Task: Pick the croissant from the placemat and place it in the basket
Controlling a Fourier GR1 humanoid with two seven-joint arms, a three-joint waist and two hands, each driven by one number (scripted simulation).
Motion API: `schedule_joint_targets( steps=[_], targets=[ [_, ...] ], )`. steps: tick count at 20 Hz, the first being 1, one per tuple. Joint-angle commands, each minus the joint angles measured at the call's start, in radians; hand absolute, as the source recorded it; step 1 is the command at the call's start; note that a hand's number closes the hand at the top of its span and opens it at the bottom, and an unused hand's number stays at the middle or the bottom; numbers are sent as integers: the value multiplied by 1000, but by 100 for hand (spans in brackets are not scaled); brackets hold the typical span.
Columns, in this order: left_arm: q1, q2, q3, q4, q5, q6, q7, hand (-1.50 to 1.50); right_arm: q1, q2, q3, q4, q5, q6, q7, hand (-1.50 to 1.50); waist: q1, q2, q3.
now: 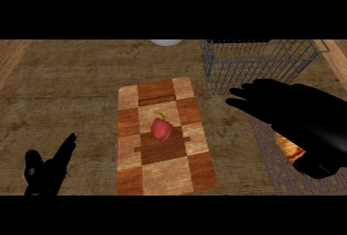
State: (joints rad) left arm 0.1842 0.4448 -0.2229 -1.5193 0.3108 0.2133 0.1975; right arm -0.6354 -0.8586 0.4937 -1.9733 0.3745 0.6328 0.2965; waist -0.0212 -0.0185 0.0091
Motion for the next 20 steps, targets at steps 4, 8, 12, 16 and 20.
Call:
schedule_joint_targets(
  steps=[4,8,12,16,20],
  targets=[
    [-5,-26,-6,79,7,-24,3,0,-150,-137,-69,0,-214,393,132,-150,4,12,-16],
    [-47,-49,-21,79,-18,2,48,0,-175,-186,-120,-6,-296,492,170,-150,-1,13,-12],
    [-48,-28,4,72,-12,-33,42,0,-190,-168,-116,15,-330,524,216,-150,15,16,-11],
    [-52,-75,-9,105,-28,-17,33,0,-99,-132,-84,-42,-275,457,219,-150,18,19,-10],
    [-47,-76,9,112,-40,-18,27,0,-46,-92,-108,-29,-290,439,251,-150,20,19,-10]
  ],
)
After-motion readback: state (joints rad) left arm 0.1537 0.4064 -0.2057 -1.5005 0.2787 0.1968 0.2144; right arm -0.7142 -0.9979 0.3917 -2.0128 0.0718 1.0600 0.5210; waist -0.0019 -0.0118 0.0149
